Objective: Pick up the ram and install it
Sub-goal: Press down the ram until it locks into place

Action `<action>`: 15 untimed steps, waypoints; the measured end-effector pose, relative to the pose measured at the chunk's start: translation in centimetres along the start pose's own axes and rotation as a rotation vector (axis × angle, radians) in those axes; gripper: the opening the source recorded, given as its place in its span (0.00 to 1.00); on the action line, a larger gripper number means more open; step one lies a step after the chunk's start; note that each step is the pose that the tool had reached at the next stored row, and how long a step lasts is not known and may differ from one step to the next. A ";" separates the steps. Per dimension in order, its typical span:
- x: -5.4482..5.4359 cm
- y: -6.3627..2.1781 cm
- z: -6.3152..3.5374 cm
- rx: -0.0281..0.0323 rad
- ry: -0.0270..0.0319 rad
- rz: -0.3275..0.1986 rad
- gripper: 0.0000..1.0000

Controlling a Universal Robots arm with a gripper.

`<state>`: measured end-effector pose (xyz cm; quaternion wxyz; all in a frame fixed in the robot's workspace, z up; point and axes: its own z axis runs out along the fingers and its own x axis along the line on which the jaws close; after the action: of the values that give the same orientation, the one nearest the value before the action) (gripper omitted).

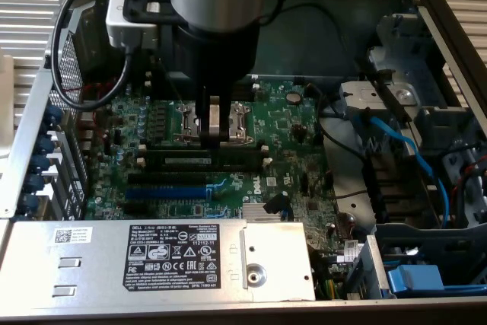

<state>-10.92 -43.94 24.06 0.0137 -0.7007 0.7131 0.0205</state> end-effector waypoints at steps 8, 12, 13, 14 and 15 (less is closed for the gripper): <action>0.0 0.00 0.23 0.0000 0.0000 0.000 0.10; 0.0 -0.07 0.32 -0.0001 0.0000 0.000 0.10; 0.0 -0.12 0.33 -0.0002 -0.0001 0.000 0.10; 0.0 -0.15 0.34 -0.0003 -0.0001 0.000 0.10; 0.0 -0.17 0.34 -0.0004 0.0000 0.000 0.10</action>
<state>-10.75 -43.94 23.71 0.0136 -0.7007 0.7131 0.0206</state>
